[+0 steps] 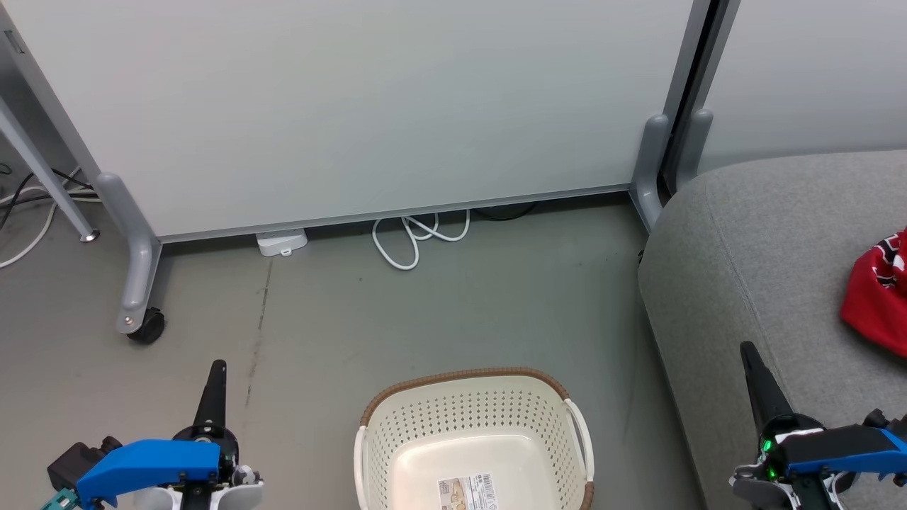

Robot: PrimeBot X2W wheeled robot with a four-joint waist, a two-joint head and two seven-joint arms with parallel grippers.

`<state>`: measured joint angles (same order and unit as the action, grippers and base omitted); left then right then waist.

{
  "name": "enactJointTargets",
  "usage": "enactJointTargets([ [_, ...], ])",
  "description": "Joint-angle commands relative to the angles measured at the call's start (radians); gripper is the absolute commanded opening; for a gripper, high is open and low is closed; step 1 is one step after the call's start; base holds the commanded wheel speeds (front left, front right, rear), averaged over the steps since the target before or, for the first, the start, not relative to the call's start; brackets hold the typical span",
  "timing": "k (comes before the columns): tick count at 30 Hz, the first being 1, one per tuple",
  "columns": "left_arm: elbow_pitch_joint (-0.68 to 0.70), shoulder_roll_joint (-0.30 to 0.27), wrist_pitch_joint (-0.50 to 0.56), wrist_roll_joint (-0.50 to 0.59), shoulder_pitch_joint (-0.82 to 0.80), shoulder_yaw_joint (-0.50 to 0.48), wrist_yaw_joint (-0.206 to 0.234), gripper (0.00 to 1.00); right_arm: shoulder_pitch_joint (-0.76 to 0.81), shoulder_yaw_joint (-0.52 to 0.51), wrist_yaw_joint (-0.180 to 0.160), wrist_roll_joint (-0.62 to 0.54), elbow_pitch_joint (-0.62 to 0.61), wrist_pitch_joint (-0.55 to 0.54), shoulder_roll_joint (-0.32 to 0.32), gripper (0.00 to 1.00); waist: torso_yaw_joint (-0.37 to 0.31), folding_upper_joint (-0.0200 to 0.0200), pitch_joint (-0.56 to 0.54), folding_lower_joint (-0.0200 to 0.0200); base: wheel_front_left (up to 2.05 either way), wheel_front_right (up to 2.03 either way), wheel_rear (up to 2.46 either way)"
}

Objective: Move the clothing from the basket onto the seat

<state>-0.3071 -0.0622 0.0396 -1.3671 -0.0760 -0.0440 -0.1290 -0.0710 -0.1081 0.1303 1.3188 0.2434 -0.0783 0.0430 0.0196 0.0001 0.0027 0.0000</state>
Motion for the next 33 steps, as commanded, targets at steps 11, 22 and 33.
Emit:
enactJointTargets([
  [11,0.029,0.003,0.029,-0.087,-0.026,-0.029,-0.003,0.00,-0.027,-0.004,0.001,0.106,-0.002,-0.016,0.009,0.00,-0.006,-0.0001,0.000,0.0000,0.00,0.00,0.00],
  [22,0.045,0.008,0.049,-0.156,-0.033,-0.049,-0.003,0.00,-0.033,-0.005,0.001,0.189,0.000,-0.024,0.010,0.00,-0.011,-0.0001,0.000,0.0000,0.00,0.00,0.00],
  [33,0.060,0.011,0.070,-0.220,-0.036,-0.067,-0.003,0.00,-0.040,-0.007,0.001,0.265,0.001,-0.033,0.010,0.00,-0.017,-0.0001,0.000,0.0000,0.00,0.00,0.00],
])
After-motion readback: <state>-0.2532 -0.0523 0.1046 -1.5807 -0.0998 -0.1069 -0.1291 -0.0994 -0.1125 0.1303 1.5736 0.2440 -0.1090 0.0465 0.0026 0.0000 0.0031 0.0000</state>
